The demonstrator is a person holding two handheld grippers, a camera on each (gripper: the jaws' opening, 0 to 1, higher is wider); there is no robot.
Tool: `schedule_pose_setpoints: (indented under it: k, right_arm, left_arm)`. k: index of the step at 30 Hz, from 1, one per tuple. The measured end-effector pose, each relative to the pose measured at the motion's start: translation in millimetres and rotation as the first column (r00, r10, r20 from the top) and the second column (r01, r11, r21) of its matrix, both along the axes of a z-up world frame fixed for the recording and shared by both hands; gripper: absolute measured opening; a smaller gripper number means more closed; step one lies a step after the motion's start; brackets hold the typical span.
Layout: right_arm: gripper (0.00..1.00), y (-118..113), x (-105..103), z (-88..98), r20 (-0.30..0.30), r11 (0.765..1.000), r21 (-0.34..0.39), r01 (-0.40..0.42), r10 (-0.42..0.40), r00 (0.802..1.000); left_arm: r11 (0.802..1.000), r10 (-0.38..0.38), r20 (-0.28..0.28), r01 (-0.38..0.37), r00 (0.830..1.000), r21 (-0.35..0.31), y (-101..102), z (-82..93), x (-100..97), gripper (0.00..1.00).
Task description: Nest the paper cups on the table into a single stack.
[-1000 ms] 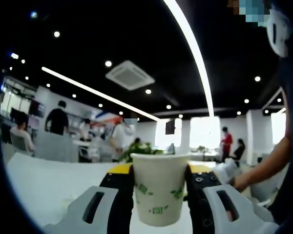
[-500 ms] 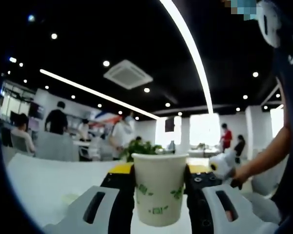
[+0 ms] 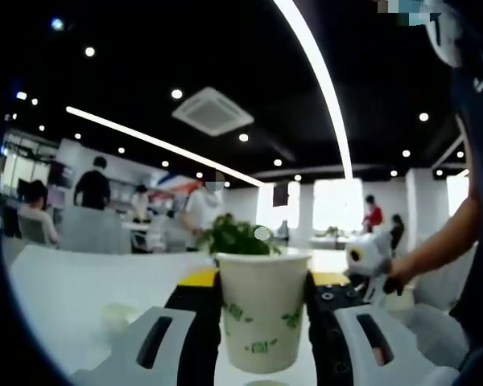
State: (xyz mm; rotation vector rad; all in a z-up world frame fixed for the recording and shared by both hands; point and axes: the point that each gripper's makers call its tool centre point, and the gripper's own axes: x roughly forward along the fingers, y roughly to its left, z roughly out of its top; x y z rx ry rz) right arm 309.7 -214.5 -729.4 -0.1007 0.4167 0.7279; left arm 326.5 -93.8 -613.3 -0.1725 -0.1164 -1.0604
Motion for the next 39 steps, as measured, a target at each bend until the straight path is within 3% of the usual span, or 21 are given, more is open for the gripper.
schedule_pose_setpoints:
  k: [39]
  right_arm:
    - [0.97,-4.8,-3.3,-2.5,-0.010,0.999,-0.030,-0.010,0.010,1.000]
  left_arm:
    - [0.998,0.000,-0.109,0.007,0.994,0.063,-6.7,-64.8,0.4,0.39]
